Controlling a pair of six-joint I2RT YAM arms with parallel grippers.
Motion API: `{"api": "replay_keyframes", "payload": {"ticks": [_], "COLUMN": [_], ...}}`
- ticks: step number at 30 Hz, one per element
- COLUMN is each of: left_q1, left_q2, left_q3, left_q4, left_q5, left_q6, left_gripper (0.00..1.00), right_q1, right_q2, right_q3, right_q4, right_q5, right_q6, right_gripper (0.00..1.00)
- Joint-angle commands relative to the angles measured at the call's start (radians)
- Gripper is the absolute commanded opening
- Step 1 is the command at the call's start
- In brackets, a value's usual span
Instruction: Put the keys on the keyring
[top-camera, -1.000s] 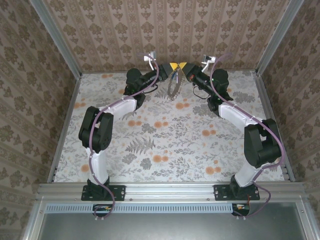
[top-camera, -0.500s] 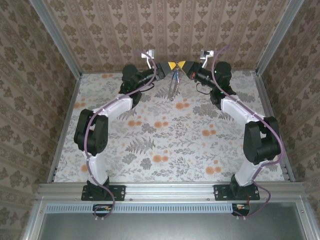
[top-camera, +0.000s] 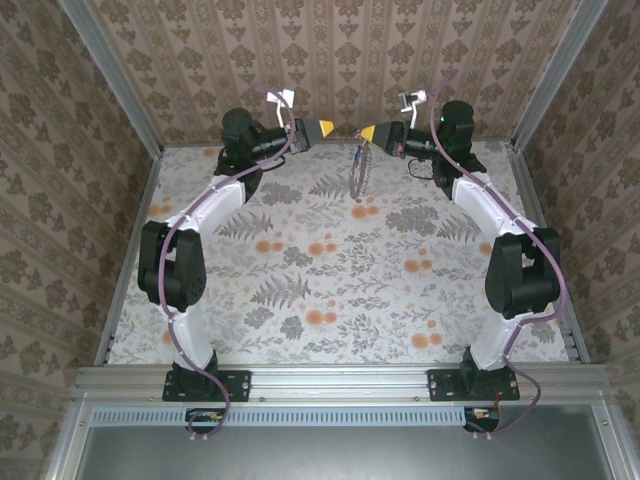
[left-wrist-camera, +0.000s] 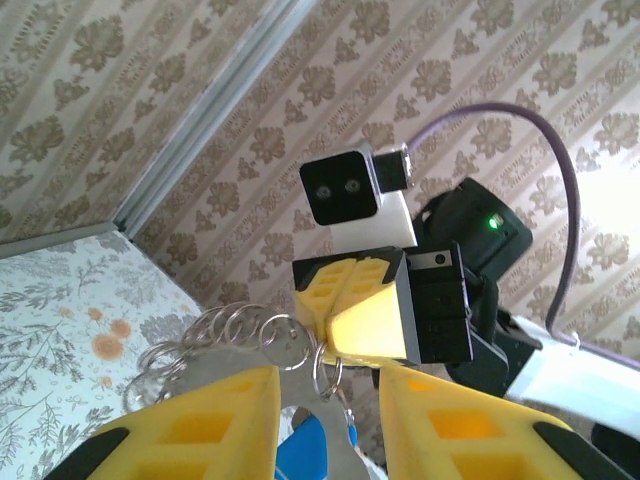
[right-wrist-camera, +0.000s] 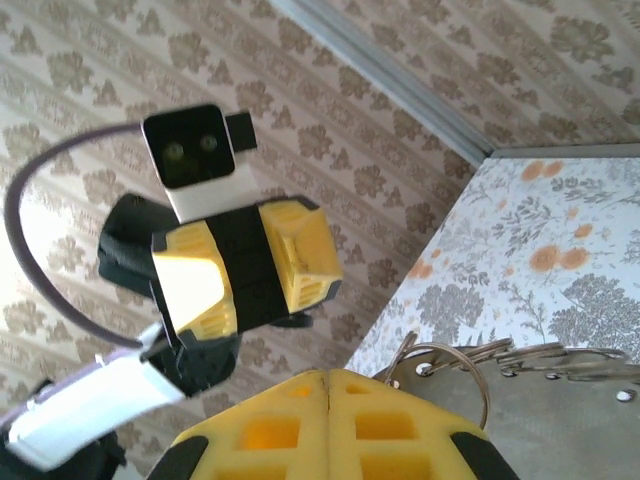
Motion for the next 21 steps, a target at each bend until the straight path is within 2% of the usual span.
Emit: {"api": "replay_keyframes", "payload": {"ticks": [1,5,11,21], "left_q1": [-0.002,-0.006,-0.027,-0.044], "left_q2": [-0.010,0.022,0.047,0.087], "left_q3": [0.063,0.089,0.102,0.109], "left_q4": [-0.101,-0.101,-0.089,-0.093], "left_q5": [0.108,0.164,0.228,0.247], "left_q6": [0.101,0.085,0.083,0.082], "left_gripper": [0.32,0.30,0.22,0.23], "right_q1": [-0.006,-0.008,-0.008,-0.008], "right_q2": [0.012,0.040,0.071,0.076], "right_q3": [0.089,0.138,0.163,0.169], "right_q4": [-0.187,-0.297,-0.306,-0.316], "right_q5": [-0.129,-0.168,-0.200,-0.212], "right_q6": [-0.187,-0.268,-0.268,-0.277], "right_gripper": [0.00,0.00,0.00,0.00]}}
